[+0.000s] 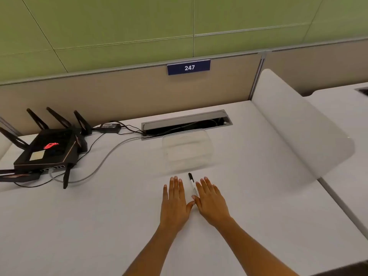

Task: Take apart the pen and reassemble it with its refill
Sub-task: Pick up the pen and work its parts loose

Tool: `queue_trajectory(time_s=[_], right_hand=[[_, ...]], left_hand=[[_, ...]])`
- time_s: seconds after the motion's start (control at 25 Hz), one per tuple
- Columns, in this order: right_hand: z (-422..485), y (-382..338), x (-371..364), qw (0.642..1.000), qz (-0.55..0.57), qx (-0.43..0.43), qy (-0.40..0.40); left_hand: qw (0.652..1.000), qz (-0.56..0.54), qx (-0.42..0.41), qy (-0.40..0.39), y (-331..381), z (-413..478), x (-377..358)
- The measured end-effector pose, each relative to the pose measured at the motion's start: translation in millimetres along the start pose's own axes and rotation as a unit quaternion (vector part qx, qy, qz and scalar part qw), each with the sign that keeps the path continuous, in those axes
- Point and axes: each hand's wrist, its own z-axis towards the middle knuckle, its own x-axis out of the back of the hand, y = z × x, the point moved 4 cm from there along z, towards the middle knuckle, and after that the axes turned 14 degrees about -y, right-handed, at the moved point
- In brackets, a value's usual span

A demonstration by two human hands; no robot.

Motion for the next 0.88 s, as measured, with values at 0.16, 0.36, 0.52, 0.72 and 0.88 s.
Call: queue_trajectory(time_s=[0.16,0.36,0.52,0.72,0.88], right_hand=[[-2.7,-1.8,-10.8,1.0,-0.006,-0.018,0.012],[-1.2,-0.3,-20.4,0.999,-0.003,-0.038,0.005],[2.2,-1.7,-24.2,0.998,0.016,-0.057,0.0],[3.8,-0.4,-26.9,0.996,0.038,-0.08,-0.005],[4.2,-0.4,-27.5,0.994,0.056,-0.089,-0.005]], left_hand=[[1.0,0.009,0.003,-0.003,-2.8,-4.9,-15.1],[1.0,0.009,-0.002,-0.024,-4.0,-5.4,-24.6],[0.999,0.002,-0.003,-0.047,-2.0,-7.4,-29.9],[0.998,-0.001,-0.002,-0.066,1.1,-7.8,-33.8],[0.997,-0.005,0.001,-0.083,1.8,-7.3,-34.1]])
